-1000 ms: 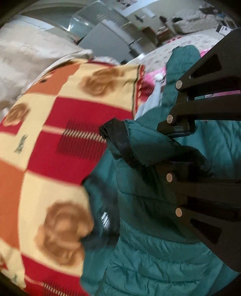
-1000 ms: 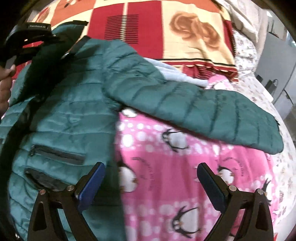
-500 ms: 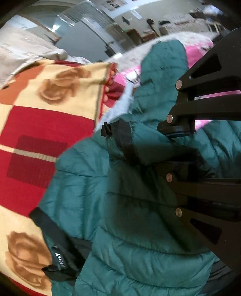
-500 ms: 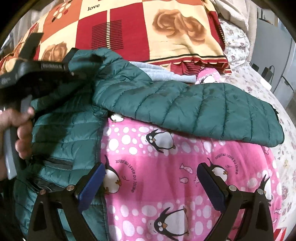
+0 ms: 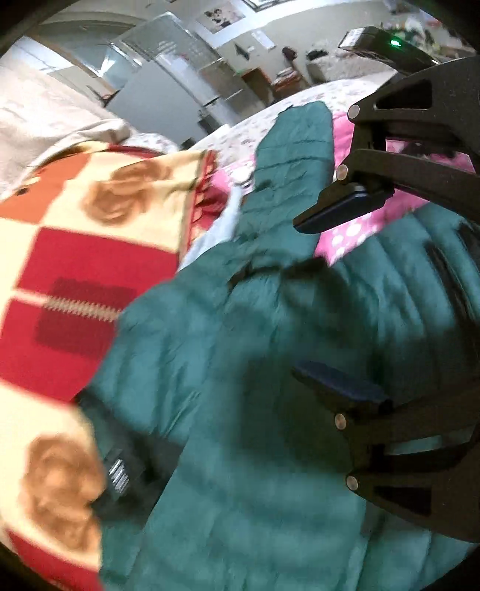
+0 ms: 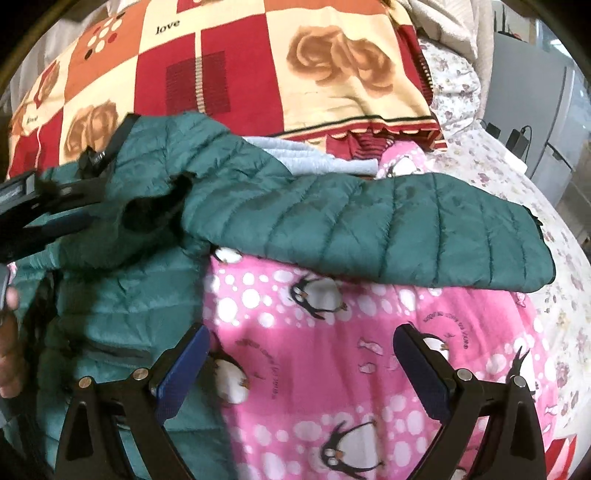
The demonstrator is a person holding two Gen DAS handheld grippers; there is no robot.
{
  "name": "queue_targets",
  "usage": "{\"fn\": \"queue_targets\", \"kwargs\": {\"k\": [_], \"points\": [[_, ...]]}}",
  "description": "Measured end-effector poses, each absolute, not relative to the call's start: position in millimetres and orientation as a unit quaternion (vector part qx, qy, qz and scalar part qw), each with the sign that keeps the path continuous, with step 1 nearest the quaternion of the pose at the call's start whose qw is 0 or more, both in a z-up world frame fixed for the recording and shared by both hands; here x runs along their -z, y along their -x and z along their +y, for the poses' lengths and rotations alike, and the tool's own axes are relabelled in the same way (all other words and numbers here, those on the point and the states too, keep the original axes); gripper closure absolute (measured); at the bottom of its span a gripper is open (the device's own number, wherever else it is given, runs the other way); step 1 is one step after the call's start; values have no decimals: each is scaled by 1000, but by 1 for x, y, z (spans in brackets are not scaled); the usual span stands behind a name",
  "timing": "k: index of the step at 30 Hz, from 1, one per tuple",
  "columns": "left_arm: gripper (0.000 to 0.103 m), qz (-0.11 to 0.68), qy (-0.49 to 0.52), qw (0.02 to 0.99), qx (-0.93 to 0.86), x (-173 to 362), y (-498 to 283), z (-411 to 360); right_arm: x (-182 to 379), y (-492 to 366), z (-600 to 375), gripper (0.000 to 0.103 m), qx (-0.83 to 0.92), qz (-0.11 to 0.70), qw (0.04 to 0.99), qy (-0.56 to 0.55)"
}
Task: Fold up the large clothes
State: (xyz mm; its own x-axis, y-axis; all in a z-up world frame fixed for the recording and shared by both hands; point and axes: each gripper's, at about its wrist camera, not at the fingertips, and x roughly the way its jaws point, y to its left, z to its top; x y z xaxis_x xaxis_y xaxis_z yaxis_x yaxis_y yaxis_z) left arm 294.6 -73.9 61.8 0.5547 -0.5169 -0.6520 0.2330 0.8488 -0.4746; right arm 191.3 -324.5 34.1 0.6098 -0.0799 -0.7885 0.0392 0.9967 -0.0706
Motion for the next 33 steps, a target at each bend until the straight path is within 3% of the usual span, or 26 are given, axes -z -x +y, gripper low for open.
{"fn": "queue_targets", "kwargs": {"k": [10, 17, 21, 23, 26, 28, 33], "points": [[31, 361, 175, 916, -13, -66, -307, 123, -59, -235, -249, 4, -8, 344, 938, 42], [31, 356, 188, 916, -3, -58, -351, 152, -53, -274, -182, 5, -136, 297, 944, 41], [31, 380, 139, 914, -41, -33, -367, 144, -23, -303, -169, 11, -170, 351, 919, 51], [31, 387, 131, 910, -70, -15, -367, 150, 7, -324, -179, 11, -137, 419, 896, 58], [13, 393, 159, 902, -82, 8, -362, 160, 43, -344, -210, 8, -138, 495, 857, -24], [3, 403, 195, 890, -84, 21, -361, 170, 45, -348, -213, 6, -150, 499, 853, -32], [2, 417, 202, 883, -72, 20, -361, 171, 48, -349, -201, 0, -144, 504, 852, -3]]}}
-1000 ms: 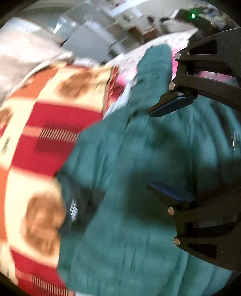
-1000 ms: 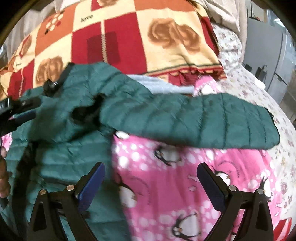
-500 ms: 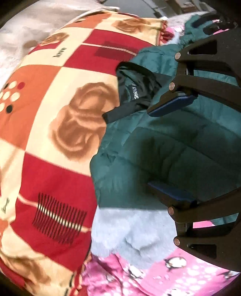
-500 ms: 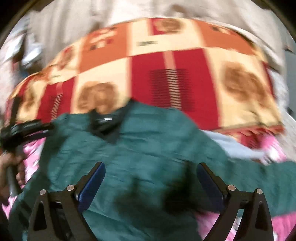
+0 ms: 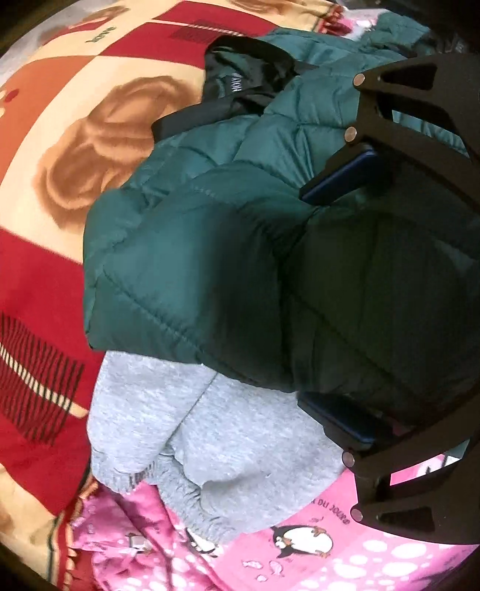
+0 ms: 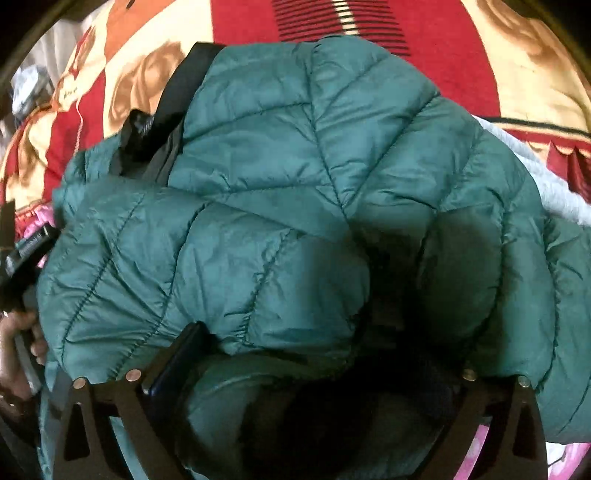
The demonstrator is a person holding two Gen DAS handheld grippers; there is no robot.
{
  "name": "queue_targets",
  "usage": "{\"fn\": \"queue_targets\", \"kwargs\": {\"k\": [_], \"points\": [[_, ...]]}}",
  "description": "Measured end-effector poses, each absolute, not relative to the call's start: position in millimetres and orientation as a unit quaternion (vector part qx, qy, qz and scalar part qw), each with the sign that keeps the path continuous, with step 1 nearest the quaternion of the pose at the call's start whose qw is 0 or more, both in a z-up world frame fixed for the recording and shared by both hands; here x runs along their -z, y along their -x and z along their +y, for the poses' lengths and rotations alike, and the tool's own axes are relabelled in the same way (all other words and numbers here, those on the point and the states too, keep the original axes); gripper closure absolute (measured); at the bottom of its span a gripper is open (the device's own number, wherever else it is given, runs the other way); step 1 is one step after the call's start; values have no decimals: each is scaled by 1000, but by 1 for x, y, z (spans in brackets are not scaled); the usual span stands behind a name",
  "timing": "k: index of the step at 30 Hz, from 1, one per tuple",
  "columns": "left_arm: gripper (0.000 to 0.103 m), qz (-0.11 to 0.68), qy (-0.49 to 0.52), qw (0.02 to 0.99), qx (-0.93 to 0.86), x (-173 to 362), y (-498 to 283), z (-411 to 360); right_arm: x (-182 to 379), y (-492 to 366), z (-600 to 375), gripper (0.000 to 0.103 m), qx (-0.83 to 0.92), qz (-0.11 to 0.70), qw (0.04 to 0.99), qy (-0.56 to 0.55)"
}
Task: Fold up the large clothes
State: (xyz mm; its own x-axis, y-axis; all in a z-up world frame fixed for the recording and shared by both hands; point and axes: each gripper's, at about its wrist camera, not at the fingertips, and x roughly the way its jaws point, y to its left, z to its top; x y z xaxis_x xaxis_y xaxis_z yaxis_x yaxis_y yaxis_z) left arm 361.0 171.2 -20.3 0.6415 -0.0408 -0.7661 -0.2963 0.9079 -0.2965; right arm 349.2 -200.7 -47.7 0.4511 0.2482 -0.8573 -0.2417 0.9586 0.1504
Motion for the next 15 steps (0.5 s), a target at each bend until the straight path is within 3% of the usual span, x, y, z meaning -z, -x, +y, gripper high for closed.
{"fn": "queue_targets", "kwargs": {"k": [2, 5, 10, 15], "points": [[3, 416, 199, 884, -74, 9, -354, 170, 45, -348, -199, 1, -143, 506, 851, 0], [3, 377, 178, 906, -80, -23, -327, 171, 24, -337, -196, 17, -133, 487, 863, -10], [3, 325, 159, 931, -45, -63, -283, 147, -40, -299, -181, 14, -167, 377, 911, -23], [3, 378, 130, 916, 18, -42, -282, 95, -10, -294, -138, 12, -214, 440, 872, 23]]}}
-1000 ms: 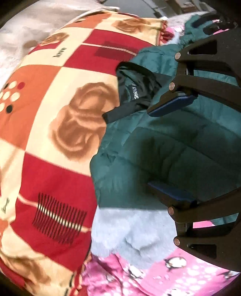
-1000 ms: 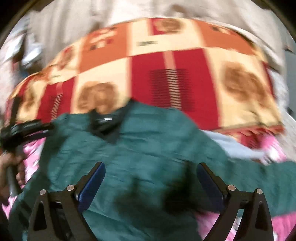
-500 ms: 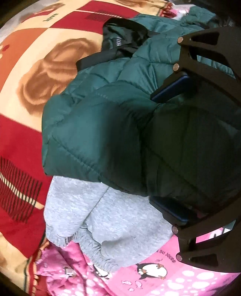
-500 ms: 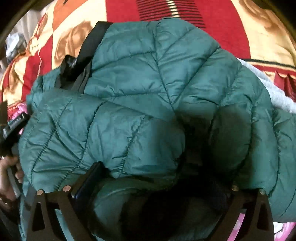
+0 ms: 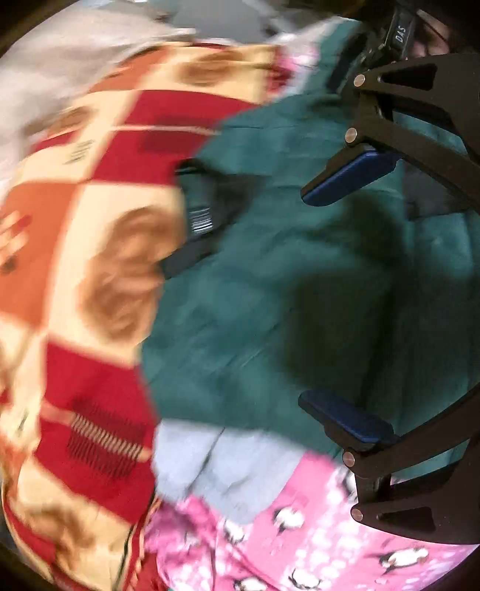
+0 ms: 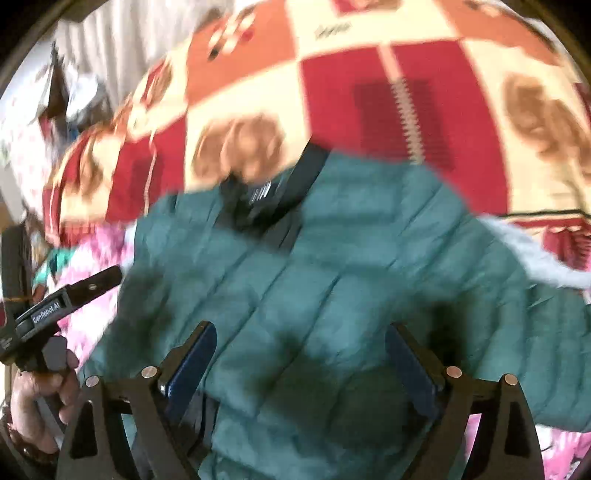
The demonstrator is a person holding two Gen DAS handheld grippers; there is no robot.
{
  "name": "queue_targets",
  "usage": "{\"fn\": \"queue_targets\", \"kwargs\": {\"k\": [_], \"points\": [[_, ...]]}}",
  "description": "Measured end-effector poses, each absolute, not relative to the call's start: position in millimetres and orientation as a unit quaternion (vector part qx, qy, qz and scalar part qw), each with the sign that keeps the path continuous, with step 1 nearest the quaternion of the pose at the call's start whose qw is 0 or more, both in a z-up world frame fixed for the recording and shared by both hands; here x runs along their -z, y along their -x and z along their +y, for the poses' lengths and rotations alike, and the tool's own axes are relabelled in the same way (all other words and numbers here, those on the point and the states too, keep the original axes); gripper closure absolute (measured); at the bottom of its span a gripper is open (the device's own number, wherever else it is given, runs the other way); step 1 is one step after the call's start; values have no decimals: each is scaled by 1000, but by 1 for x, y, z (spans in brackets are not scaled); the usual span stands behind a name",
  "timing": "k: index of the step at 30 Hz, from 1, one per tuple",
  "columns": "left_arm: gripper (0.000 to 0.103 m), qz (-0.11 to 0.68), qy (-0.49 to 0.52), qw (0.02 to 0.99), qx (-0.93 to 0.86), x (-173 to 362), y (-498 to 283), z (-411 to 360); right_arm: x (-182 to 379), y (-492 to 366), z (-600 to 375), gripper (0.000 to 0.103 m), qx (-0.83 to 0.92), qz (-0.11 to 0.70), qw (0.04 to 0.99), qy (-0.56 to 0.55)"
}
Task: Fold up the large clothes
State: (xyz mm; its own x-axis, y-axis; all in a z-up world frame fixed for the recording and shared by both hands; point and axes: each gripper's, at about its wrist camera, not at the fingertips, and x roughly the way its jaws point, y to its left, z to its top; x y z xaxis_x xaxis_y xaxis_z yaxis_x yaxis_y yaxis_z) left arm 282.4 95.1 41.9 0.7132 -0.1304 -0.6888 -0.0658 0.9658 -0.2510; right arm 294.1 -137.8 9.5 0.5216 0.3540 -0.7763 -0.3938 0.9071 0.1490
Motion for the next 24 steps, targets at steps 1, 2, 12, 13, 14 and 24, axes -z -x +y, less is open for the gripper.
{"fn": "queue_targets", "kwargs": {"k": [1, 2, 12, 13, 14, 24], "points": [[3, 413, 100, 905, 18, -27, -291, 83, 2, -299, -132, 12, -205, 466, 860, 41], [3, 439, 83, 894, 14, -16, -297, 76, 21, -305, -129, 12, -180, 498, 846, 67], [1, 439, 93, 894, 10, -6, -292, 76, 11, -303, -149, 17, -159, 492, 854, 64], [1, 422, 100, 901, 16, -14, -282, 77, -4, -296, -161, 17, -148, 468, 869, 55], [1, 409, 100, 907, 19, -21, -274, 76, -21, -289, -178, 17, -133, 441, 887, 44], [1, 352, 84, 930, 72, -55, -213, 50, -98, -163, -509, 15, 222, 228, 913, -255]]}}
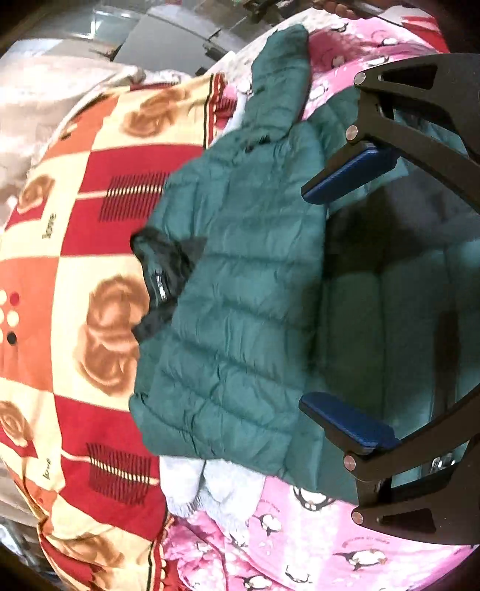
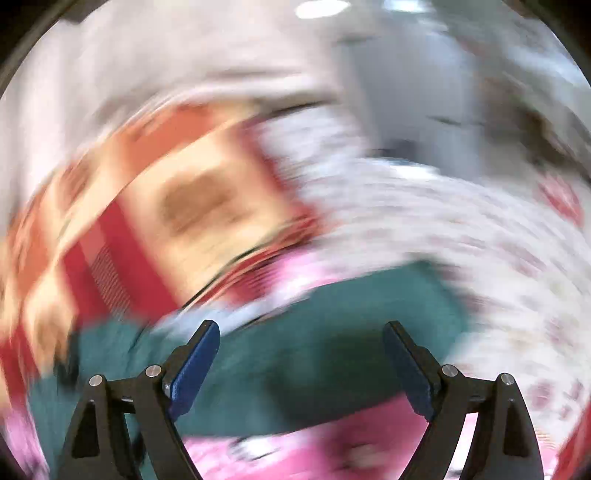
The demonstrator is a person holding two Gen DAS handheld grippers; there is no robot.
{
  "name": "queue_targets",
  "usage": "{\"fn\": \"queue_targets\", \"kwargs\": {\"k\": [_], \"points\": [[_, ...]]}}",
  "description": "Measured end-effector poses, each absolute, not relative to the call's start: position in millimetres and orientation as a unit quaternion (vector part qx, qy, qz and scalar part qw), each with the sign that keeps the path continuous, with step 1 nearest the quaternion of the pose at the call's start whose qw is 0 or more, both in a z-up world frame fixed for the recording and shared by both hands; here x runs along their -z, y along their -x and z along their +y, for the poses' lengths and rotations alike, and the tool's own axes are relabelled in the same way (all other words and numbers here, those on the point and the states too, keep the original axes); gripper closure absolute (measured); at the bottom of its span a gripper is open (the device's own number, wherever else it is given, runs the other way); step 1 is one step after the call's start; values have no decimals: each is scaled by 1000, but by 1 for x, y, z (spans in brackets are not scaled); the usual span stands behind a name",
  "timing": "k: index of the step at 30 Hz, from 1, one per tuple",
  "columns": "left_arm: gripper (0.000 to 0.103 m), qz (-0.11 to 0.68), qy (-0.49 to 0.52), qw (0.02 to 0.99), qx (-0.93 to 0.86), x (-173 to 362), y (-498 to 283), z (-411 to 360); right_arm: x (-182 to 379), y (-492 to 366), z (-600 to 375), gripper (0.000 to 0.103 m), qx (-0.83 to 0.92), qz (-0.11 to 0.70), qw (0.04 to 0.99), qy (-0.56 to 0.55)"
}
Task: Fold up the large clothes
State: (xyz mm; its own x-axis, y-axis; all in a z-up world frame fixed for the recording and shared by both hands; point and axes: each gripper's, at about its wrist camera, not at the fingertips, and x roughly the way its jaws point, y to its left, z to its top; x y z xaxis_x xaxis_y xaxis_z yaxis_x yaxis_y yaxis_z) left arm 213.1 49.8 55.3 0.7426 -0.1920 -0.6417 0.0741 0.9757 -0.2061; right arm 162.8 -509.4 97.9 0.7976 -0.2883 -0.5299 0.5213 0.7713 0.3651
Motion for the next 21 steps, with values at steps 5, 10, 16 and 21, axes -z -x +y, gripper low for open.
{"fn": "queue_targets", "kwargs": {"k": [5, 10, 16, 21], "points": [[1, 353, 80, 930, 71, -54, -224, 36, -53, -150, -578, 15, 206, 255, 858, -395], [1, 361, 82, 927, 64, -46, -229, 36, -55, -184, -577, 6, 166, 257, 876, -373], [1, 381, 107, 917, 52, -38, -236, 49, -46, -188, -562, 16, 157, 279, 860, -396], [1, 397, 138, 907, 40, -32, -243, 60, -45, -200, -565, 18, 180, 268, 866, -381]]}}
